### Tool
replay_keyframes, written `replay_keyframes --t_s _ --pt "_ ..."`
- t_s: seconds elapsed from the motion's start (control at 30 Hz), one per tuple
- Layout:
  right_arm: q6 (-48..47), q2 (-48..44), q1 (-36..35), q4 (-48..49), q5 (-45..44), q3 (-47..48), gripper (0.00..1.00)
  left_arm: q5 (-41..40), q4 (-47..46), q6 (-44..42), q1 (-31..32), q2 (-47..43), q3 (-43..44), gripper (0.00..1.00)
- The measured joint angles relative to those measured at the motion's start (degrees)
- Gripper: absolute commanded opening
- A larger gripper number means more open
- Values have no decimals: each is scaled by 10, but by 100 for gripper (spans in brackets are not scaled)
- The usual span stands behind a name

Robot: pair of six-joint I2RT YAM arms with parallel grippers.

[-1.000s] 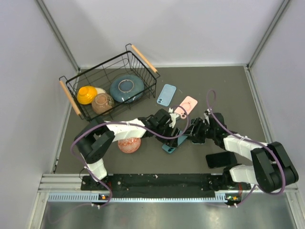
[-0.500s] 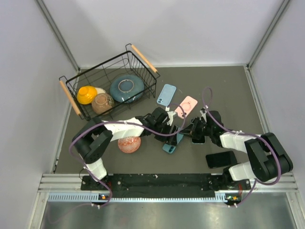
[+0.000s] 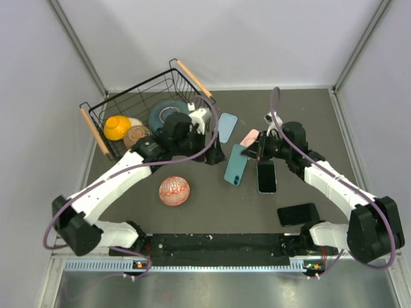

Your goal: Put the phone into the phone case

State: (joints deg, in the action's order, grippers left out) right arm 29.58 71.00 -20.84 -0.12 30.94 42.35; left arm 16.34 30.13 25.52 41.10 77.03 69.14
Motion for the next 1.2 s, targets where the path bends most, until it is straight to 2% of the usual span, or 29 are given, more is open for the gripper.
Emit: replay_keyframes --t_s 0.17,0.3,0.4,0.57,0.73,0.93,1.1,1.2 --pt "-102 -45 -14 -20 2 17 0 -11 38 8 -27 -72 44 86" --pt "-255 -113 -87 -27 -33 1 0 11 64 28 -56 -85 50 84" --pt "-386 -184 -150 7 -63 -43 0 46 78 50 -78 -83 50 82" --pt "-611 -267 -187 78 -46 -145 0 131 59 97 -105 -83 25 80" --pt "-756 -304 -250 86 -58 -195 0 214 17 153 -120 -75 -41 77" --pt "-853 -318 -320 116 -112 -199 0 312 -57 229 -122 -34 -96 76" --pt "-902 -318 -379 145 -172 -215 0 358 -131 295 -122 -28 -143 76" --pt "-923 -305 -402 174 -204 -226 0 375 -173 332 -122 -22 -165 72"
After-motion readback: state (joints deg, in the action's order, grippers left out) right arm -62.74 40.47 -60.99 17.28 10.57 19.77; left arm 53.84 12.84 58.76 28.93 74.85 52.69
